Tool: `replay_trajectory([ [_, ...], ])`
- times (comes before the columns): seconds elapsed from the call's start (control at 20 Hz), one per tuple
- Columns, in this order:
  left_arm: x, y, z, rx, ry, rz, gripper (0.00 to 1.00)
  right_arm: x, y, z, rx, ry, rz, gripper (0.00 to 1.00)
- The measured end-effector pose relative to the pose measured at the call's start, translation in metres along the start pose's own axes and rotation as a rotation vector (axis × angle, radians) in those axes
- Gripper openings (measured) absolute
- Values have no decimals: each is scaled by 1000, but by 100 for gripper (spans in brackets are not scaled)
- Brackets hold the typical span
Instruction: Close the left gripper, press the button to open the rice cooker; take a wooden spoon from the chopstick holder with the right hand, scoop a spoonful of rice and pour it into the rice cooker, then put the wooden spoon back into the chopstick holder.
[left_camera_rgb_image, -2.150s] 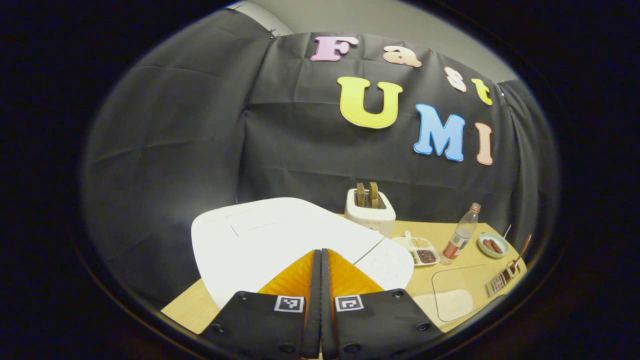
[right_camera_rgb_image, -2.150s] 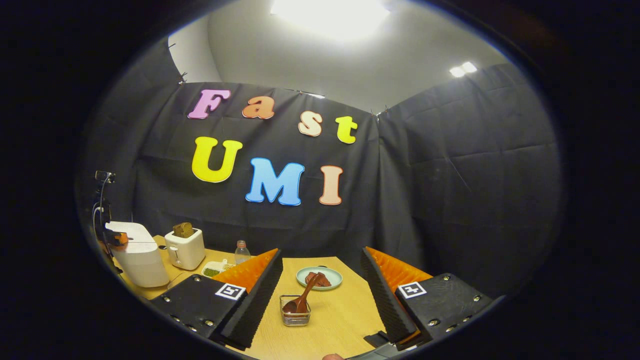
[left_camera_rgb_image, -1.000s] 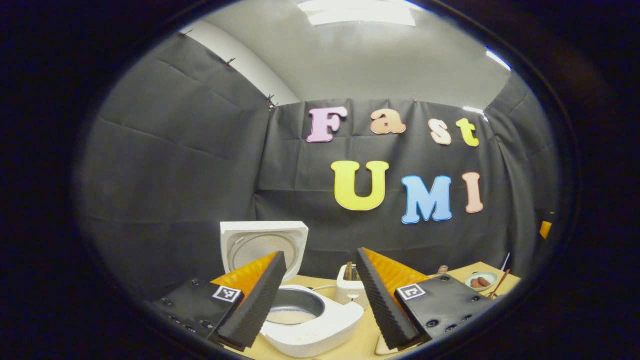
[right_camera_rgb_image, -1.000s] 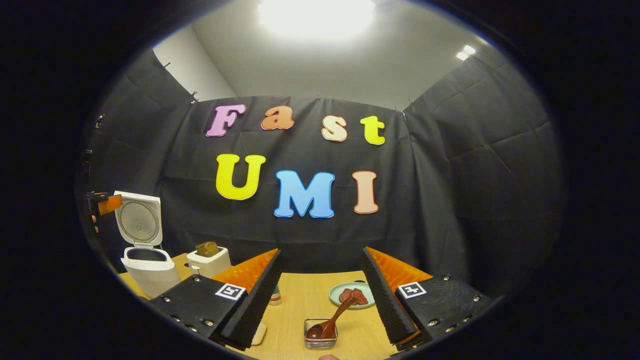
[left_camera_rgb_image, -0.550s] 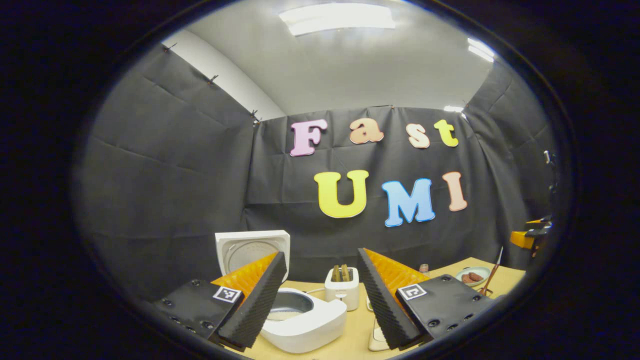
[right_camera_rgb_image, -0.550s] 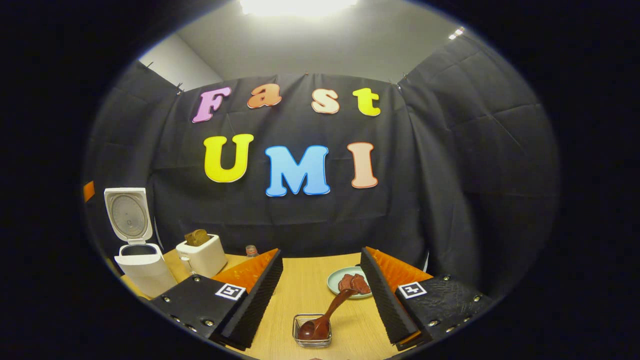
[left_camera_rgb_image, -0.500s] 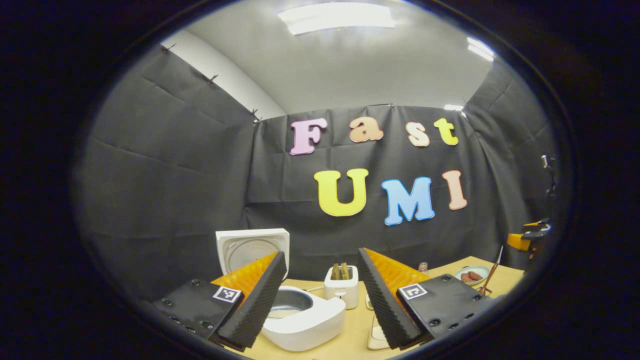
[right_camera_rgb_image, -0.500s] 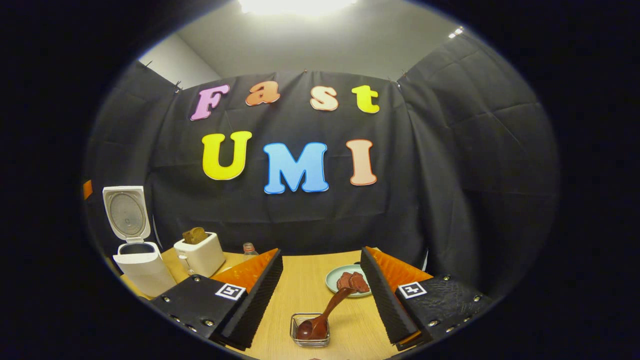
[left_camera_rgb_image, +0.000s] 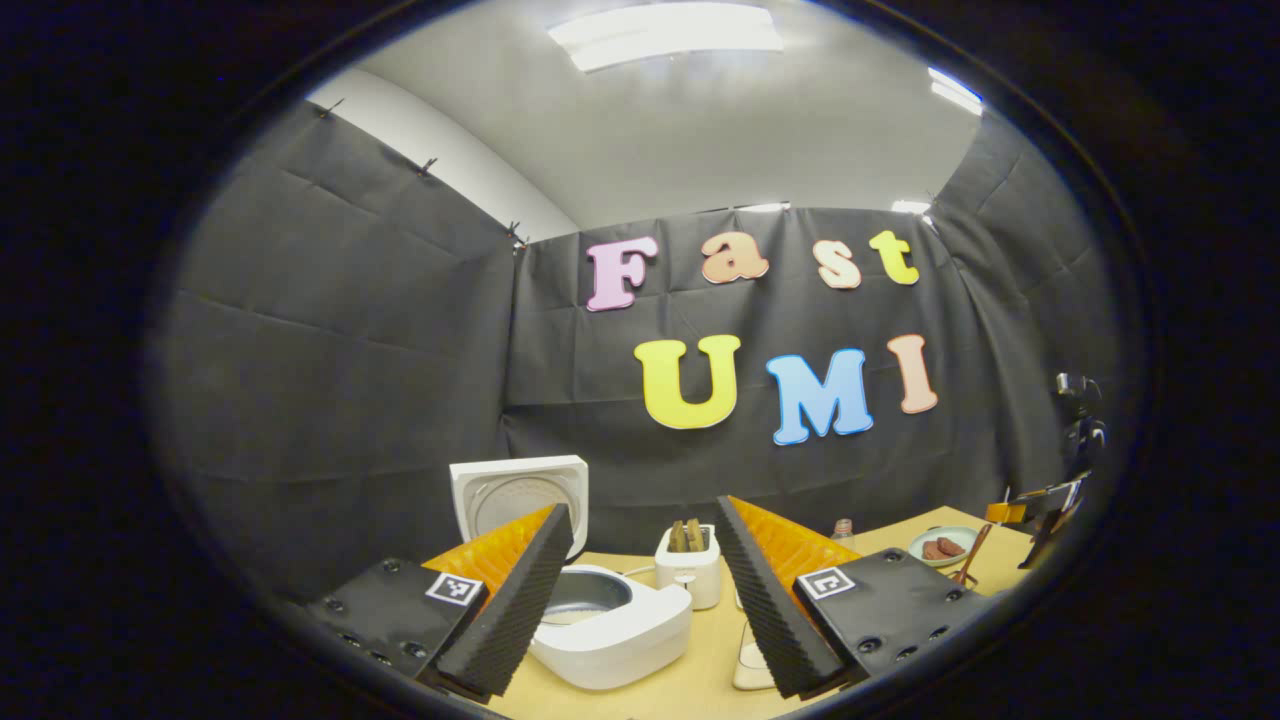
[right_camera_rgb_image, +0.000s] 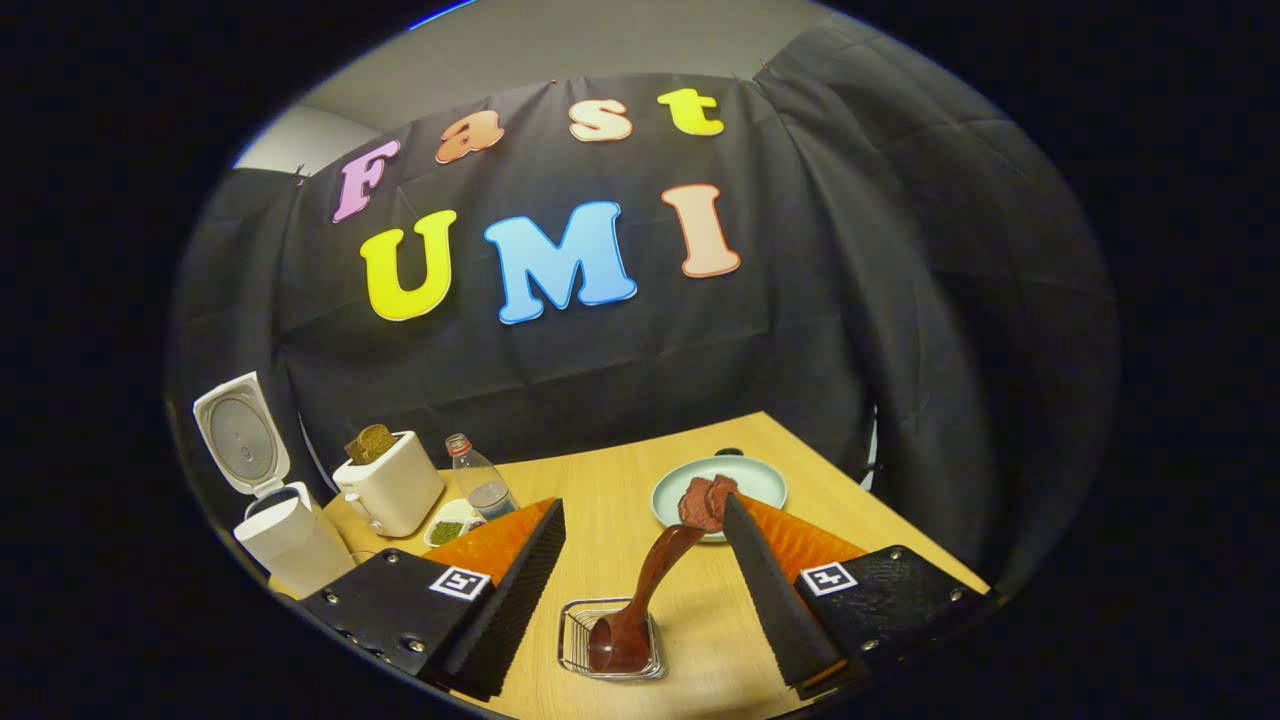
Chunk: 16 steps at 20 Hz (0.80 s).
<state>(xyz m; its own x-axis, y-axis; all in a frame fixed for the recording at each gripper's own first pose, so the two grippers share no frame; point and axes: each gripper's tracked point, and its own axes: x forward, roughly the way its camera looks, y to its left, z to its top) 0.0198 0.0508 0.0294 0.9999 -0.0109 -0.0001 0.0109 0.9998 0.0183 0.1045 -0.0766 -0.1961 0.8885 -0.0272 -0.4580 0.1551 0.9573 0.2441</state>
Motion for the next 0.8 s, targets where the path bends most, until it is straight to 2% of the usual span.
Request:
replay_trajectory([
  [0.4,-12,20,-19,23,60,81,99,34,-5,-50,130,205,25,97],
  [0.55,-16,25,-18,18,61,102,98,44,-2,-72,140,281,37,81],
  [0.75,-16,30,-18,35,62,121,99,52,3,-87,120,325,51,82],
  [0.8,-16,29,-17,37,62,124,99,52,1,-87,111,323,37,74],
])
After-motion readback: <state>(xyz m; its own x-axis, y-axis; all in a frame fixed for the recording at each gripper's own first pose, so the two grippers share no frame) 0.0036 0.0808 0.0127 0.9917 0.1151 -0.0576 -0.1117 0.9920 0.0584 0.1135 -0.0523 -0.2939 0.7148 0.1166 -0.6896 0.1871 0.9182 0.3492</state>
